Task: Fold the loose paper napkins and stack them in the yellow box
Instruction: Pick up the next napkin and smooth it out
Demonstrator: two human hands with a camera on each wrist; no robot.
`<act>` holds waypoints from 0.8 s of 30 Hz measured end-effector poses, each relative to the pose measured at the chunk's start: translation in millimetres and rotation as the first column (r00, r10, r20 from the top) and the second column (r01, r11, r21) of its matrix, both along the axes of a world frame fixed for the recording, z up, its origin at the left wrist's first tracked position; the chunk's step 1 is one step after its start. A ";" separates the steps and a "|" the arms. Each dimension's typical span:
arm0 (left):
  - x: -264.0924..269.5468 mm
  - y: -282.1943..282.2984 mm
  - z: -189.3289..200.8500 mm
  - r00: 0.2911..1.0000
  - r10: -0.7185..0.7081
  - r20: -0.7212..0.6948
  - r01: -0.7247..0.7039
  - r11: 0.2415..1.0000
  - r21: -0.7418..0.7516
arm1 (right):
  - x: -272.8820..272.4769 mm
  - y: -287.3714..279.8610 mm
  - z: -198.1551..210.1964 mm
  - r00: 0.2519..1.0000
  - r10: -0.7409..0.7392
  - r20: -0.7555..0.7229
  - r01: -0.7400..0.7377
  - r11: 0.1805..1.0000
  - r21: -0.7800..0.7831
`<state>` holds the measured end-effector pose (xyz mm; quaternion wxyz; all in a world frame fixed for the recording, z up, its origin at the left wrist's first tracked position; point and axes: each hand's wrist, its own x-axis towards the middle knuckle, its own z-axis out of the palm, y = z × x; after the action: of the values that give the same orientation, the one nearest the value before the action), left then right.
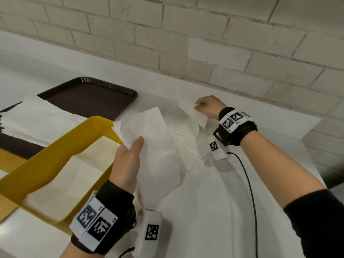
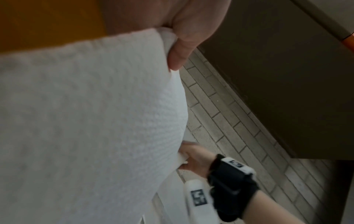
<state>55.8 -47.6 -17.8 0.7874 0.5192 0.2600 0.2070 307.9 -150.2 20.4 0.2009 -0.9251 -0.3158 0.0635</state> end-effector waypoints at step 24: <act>4.7 -36.7 10.6 0.948 -0.224 0.226 0.225 0.974 0.022 | -151.0 -72.7 12.0 0.887 0.233 -0.398 0.120 0.717 0.687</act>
<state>60.5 -84.3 -7.2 0.8314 0.5167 0.1080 0.1736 156.9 -222.9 32.3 0.5993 -0.7286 -0.2888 0.1627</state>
